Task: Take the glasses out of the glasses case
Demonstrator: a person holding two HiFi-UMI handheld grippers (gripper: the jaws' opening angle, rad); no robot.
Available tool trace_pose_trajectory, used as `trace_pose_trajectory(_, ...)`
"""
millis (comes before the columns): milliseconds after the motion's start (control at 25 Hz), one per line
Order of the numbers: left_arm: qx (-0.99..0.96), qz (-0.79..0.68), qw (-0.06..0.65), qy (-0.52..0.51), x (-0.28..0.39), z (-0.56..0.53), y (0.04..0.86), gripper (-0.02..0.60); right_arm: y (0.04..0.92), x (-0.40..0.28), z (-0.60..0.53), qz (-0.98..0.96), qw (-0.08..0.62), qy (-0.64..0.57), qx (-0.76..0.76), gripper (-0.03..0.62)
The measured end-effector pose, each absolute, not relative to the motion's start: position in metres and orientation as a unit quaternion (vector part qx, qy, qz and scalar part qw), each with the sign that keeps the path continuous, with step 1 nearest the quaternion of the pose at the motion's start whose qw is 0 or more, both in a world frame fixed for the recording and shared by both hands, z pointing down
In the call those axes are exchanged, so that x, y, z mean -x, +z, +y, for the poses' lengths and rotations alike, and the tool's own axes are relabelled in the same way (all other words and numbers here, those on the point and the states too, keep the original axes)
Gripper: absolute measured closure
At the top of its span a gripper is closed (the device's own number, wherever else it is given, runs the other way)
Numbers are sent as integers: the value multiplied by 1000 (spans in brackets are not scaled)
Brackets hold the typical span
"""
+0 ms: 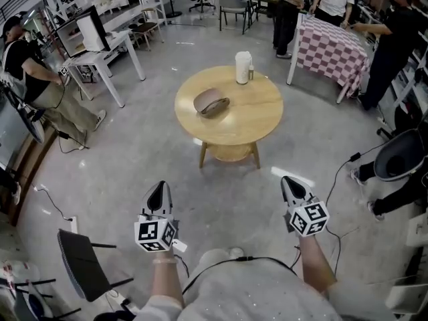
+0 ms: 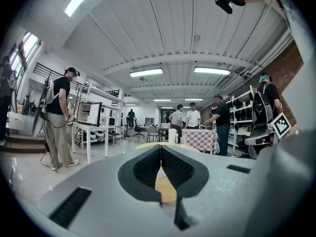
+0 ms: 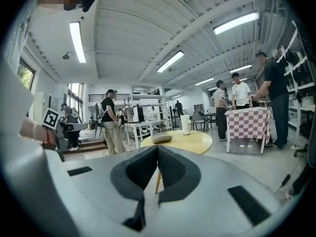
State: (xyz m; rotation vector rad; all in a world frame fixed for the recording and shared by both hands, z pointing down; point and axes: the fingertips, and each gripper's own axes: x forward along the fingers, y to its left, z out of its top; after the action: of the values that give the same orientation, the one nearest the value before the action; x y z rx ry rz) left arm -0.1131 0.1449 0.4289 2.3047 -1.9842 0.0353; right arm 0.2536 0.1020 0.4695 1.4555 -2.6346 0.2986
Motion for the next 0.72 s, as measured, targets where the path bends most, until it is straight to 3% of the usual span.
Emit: trace_pose_trajectory(720,-758,-648,66,19,129,93,442,577,473,-226,48,-875,59,114,-467,588)
